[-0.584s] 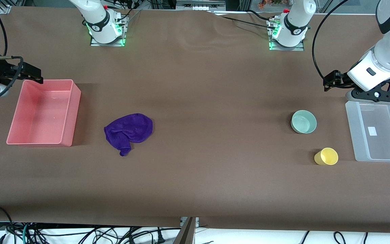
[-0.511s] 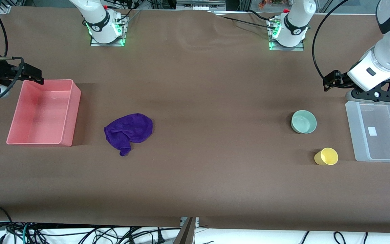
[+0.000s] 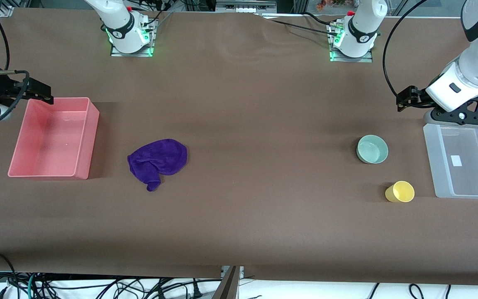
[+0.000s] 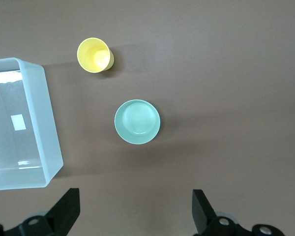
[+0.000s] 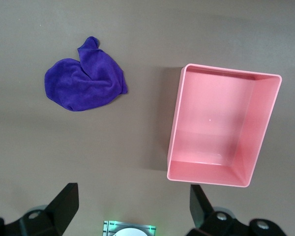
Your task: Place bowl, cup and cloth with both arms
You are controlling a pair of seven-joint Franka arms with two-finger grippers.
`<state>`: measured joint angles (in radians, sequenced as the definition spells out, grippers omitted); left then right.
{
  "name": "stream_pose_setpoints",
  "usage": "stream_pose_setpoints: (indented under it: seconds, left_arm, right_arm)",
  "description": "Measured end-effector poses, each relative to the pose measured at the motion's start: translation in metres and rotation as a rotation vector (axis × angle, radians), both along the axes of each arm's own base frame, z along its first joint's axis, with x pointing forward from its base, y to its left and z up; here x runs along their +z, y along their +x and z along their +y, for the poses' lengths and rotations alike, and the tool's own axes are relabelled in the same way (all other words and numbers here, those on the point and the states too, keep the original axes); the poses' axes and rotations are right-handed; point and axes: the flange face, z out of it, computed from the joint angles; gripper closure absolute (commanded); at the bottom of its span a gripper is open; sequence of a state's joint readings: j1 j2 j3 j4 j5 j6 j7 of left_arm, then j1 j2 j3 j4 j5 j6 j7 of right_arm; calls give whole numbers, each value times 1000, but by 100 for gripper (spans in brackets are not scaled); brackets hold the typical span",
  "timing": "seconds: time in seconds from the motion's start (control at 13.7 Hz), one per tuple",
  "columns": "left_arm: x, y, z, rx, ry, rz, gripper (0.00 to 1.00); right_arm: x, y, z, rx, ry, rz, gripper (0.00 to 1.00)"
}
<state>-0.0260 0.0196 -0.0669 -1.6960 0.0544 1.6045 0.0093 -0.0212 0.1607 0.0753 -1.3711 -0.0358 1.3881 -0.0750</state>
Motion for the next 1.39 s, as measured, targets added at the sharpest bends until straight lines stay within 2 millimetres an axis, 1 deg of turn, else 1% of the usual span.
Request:
stream_pose_setpoints:
  seconds: [0.15, 0.29, 0.36, 0.44, 0.51, 0.58, 0.66, 0.73, 0.8, 0.88, 0.95, 1.02, 1.09, 1.17, 1.24, 1.31, 1.39]
  left_arm:
    - [-6, -2, 15, 28, 3, 42, 0]
    - [-20, -2, 38, 64, 4, 90, 0]
    - [-31, -1, 48, 72, 2, 112, 0]
    - [-50, 0, 56, 83, 0, 129, 0]
    - [-75, 2, 63, 91, -2, 119, 0]
    - [-105, 4, 69, 97, -6, 97, 0]
    - [-138, 2, 74, 103, -9, 71, 0]
    - [-172, -2, 78, 106, -14, 31, 0]
    - [-204, -8, 80, 106, -19, -16, 1]
    - [-235, -18, 81, 105, -24, -58, 3]
    - [-266, -28, 81, 104, -30, -90, 8]
    - [-289, -35, 82, 105, -35, -103, 9]
    - [-308, -37, 83, 107, -39, -117, 15]
    - [-327, -37, 86, 113, -44, -126, 37]
    - [-345, -38, 89, 120, -47, -118, 75]
    - [-360, -40, 90, 124, -51, -106, 100]
    - [-369, -40, 90, 124, -53, -99, 100]
  right_arm:
    - [0, 0, 0, 0, 0, -1, 0]
    - [0, 0, 0, 0, 0, -1, 0]
    - [0, 0, 0, 0, 0, -1, 0]
    - [0, 0, 0, 0, 0, -1, 0]
    - [-1, 1, 0, 0, 0, -3, 0]
    - [-4, 3, 0, 1, 1, -11, 0]
    - [-12, 6, 1, 3, 0, -12, 0]
    - [-24, 8, 3, 5, -1, 5, 0]
    - [-39, 10, 3, 7, -4, 29, 0]
    - [-56, 12, 4, 9, -6, 49, 0]
    - [-77, 15, 4, 10, -5, 55, 0]
    - [-99, 20, 5, 14, -3, 40, 0]
    - [-127, 25, 8, 19, 1, 8, 0]
    - [-163, 28, 12, 29, 7, -33, 0]
    - [-204, 28, 21, 44, 16, -63, 0]
    - [-245, 25, 31, 63, 24, -77, 0]
    - [-281, 20, 43, 81, 32, -76, 0]
